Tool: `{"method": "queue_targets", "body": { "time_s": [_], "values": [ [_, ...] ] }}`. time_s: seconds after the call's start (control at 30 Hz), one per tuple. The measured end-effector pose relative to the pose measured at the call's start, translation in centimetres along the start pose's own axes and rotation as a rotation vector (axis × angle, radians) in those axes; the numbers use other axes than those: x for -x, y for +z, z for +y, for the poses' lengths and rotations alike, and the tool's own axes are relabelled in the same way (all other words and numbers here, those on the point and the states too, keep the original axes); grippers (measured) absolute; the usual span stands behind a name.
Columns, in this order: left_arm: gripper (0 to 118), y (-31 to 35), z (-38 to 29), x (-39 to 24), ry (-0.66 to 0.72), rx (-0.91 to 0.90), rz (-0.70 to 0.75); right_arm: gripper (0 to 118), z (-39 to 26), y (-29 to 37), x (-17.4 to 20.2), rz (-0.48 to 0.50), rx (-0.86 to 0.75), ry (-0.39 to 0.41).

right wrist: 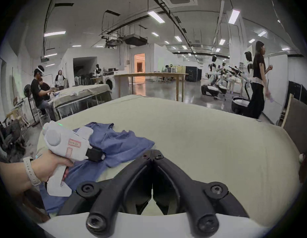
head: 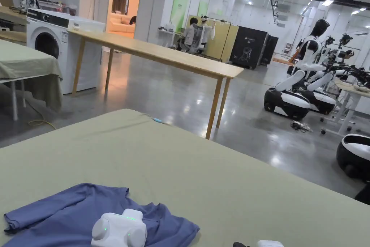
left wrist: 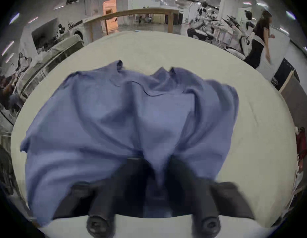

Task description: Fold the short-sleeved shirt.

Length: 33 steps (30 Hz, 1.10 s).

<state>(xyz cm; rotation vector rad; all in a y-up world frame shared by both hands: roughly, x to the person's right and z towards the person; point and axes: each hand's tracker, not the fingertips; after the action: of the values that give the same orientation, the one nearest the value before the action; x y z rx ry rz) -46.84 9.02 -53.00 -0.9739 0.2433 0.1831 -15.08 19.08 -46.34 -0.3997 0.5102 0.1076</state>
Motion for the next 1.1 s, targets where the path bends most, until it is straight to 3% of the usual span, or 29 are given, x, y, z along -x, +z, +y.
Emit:
{"method": "queue_targets", "body": {
  "time_s": [0.17, 0.27, 0.4, 0.8, 0.97, 1.1],
  "values": [
    [4, 1.4, -0.6, -1.1, -0.017, -0.068, -0.04, 3, -0.2, 2.6, -1.8, -0.015, -0.023, -0.075],
    [4, 3.6, -0.9, -4.9, -0.013, -0.108, -0.174, 3, -0.1, 4.4, -3.9, -0.057, -0.033, -0.095],
    [4, 6.0, -1.2, -13.1, -0.128, -0.156, -0.283, 3, -0.6, 8.7, -7.6, -0.134, -0.063, -0.124],
    [4, 18.5, -5.6, -42.0, -0.313, -0.249, -0.795, 3, -3.5, 24.5, -21.4, -0.429, -0.115, -0.177],
    [4, 17.0, -10.8, -50.4, -0.496, -0.144, -0.689, 3, -6.2, 29.0, -25.9, -0.512, -0.103, -0.226],
    [4, 13.7, -14.8, -53.1, -0.542, -0.046, -0.611, 3, -8.0, 30.7, -28.1, -0.541, -0.093, -0.255]
  ]
}}
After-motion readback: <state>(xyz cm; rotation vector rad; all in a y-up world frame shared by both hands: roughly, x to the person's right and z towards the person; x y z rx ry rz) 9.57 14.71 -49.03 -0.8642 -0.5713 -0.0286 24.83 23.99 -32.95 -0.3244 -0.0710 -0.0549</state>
